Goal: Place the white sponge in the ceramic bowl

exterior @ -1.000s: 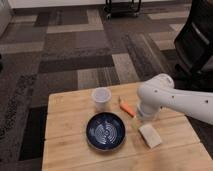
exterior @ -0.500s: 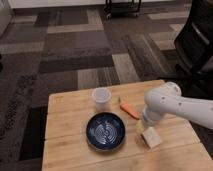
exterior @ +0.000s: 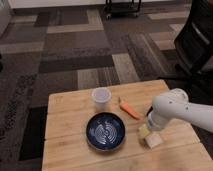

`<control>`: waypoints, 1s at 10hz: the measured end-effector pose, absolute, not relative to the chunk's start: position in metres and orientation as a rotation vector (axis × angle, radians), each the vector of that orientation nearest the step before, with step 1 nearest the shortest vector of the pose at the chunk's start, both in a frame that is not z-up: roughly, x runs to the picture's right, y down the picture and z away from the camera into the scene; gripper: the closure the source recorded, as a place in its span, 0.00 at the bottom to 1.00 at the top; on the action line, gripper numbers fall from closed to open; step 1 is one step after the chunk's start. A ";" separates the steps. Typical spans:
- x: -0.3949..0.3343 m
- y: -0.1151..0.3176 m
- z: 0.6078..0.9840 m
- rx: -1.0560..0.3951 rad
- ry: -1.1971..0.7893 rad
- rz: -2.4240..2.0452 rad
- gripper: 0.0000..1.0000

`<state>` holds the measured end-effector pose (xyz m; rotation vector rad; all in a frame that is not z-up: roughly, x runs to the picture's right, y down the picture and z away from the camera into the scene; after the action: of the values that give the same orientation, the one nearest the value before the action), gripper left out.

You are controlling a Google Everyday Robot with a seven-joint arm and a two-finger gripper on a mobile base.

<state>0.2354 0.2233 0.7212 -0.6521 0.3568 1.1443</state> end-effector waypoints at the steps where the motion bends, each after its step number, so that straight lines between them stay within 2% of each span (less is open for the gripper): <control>1: 0.236 0.226 0.722 -0.656 0.350 1.145 0.35; 6: 0.245 0.242 0.734 -0.654 0.349 1.160 0.35; 7: 0.246 0.244 0.735 -0.654 0.354 1.156 0.38; 9: 0.243 0.243 0.736 -0.652 0.357 1.145 0.57; 10: 0.232 0.239 0.735 -0.656 0.339 1.124 0.79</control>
<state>0.2318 0.2394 0.7352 -0.6560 0.3390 1.1243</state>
